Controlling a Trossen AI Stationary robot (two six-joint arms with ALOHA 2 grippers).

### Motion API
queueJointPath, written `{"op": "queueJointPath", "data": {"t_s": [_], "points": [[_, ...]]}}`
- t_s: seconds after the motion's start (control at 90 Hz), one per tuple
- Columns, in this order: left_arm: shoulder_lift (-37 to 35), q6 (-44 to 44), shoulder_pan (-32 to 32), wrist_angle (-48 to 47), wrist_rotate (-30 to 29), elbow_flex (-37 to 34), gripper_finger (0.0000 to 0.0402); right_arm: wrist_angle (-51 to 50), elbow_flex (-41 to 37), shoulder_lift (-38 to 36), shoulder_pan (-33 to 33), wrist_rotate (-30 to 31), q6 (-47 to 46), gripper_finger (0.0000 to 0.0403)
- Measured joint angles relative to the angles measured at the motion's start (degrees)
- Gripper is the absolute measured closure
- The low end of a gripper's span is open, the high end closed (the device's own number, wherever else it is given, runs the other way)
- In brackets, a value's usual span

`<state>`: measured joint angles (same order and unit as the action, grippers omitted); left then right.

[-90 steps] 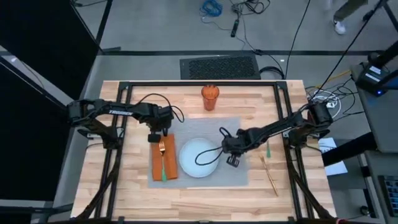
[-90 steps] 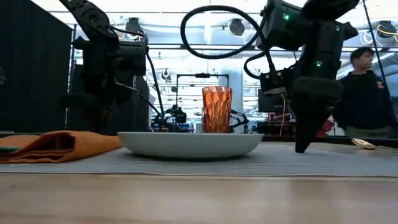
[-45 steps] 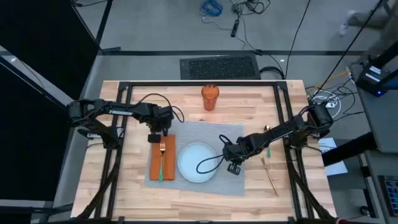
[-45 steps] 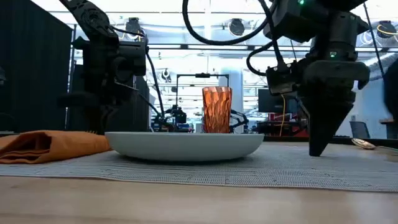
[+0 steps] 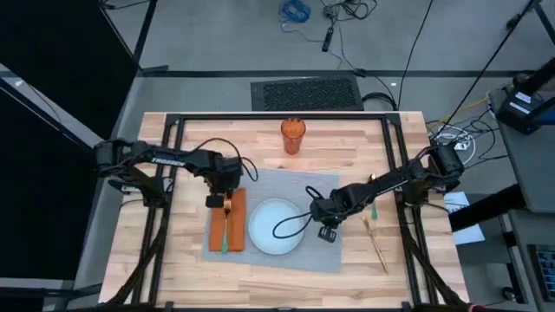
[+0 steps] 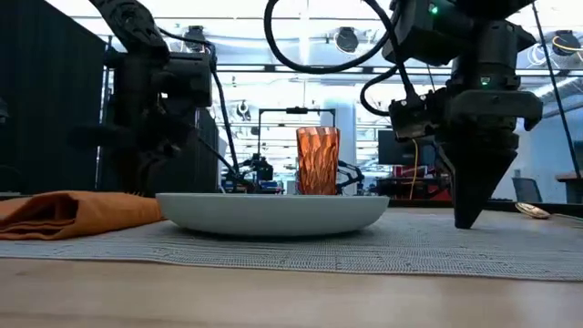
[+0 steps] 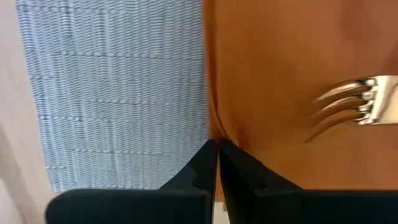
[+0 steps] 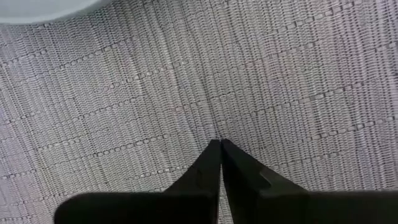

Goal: Set table place
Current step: Adjust the grey placemat

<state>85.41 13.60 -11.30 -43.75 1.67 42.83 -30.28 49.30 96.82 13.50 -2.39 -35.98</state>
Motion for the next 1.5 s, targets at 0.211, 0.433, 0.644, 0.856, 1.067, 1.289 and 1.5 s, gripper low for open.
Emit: {"op": "queueJointPath", "data": {"t_s": [0.211, 0.433, 0.644, 0.856, 1.067, 1.289, 1.5], "points": [[1.66, -2.5, 2.93, 0.45, -0.26, 0.03, 0.0398, 0.69, -0.09, 0.0, 0.31, -0.52, 0.01, 0.0403], [3.48, -0.57, 4.75, 0.77, -6.59, 0.21, 0.0398, 0.74, -0.11, 0.02, 0.59, -0.28, 0.02, 0.0403], [2.96, 0.68, 2.63, -0.5, -11.03, 2.51, 0.0398, 0.79, -0.11, 0.04, 0.55, -0.79, 0.01, 0.0403], [2.9, 0.71, 1.85, -1.85, -9.62, 5.19, 0.0398, 1.09, -0.11, -0.04, 0.54, -1.1, 0.06, 0.0403], [5.28, 0.74, 1.87, 0.07, -9.35, 2.96, 0.0398, 1.31, -0.11, -0.04, 0.26, -1.95, 0.45, 0.0403], [8.08, -0.62, 3.18, 1.28, -8.64, 2.21, 0.0398, 1.4, -0.11, -0.07, 0.26, -2.1, 0.64, 0.0403], [8.27, -3.2, 6.81, 1.8, -9.2, 2.34, 0.0398, 0.44, -0.11, -0.07, 0.05, -3.21, 1.36, 0.0403]]}}
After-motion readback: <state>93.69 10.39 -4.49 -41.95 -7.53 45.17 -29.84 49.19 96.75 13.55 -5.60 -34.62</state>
